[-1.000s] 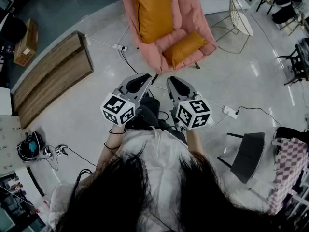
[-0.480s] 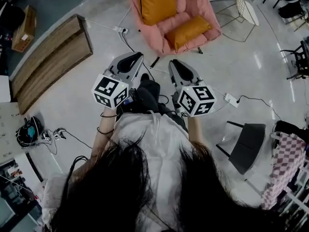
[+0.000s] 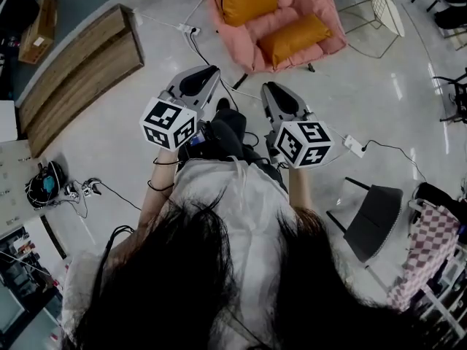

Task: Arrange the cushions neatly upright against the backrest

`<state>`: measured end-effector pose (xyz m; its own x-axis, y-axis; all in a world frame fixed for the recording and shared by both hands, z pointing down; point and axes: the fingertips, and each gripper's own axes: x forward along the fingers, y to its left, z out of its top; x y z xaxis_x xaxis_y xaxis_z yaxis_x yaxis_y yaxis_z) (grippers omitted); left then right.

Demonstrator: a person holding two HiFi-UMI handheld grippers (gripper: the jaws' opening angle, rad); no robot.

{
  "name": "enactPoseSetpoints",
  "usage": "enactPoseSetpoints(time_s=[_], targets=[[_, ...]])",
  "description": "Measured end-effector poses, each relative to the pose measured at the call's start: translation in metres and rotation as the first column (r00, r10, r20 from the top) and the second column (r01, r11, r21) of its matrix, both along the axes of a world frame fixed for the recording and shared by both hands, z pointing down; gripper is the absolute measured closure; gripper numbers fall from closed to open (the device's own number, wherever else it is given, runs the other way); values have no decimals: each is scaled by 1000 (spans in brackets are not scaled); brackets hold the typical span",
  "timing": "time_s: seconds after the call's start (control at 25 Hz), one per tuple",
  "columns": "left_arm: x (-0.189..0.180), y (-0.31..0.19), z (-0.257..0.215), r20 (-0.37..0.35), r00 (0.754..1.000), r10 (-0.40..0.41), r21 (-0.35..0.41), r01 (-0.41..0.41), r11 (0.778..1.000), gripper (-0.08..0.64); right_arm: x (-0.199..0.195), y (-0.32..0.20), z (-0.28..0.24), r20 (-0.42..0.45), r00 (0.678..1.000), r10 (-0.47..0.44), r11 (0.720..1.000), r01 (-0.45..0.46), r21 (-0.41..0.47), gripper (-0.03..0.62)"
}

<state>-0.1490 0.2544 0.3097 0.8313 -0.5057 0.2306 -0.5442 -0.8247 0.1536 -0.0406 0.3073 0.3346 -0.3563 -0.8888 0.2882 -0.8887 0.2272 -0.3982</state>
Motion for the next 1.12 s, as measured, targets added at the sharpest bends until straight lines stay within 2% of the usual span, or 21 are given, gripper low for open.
enactPoseSetpoints(time_s=[0.32,0.72,1.12], targets=[[17,-51,11,21,1000,19,-41,-18,999,523,17,-45,13,0,1000,20,998,-20,-52,535],[27,-152,19,14,998,57,-84,-56,995,523,27,-141,20,-34,999,41,994,-45,-99,535],[35,-235,28,-25,991,133,-112,-135,985,522,50,-216,26,-92,985,143,980,-154,-126,535]])
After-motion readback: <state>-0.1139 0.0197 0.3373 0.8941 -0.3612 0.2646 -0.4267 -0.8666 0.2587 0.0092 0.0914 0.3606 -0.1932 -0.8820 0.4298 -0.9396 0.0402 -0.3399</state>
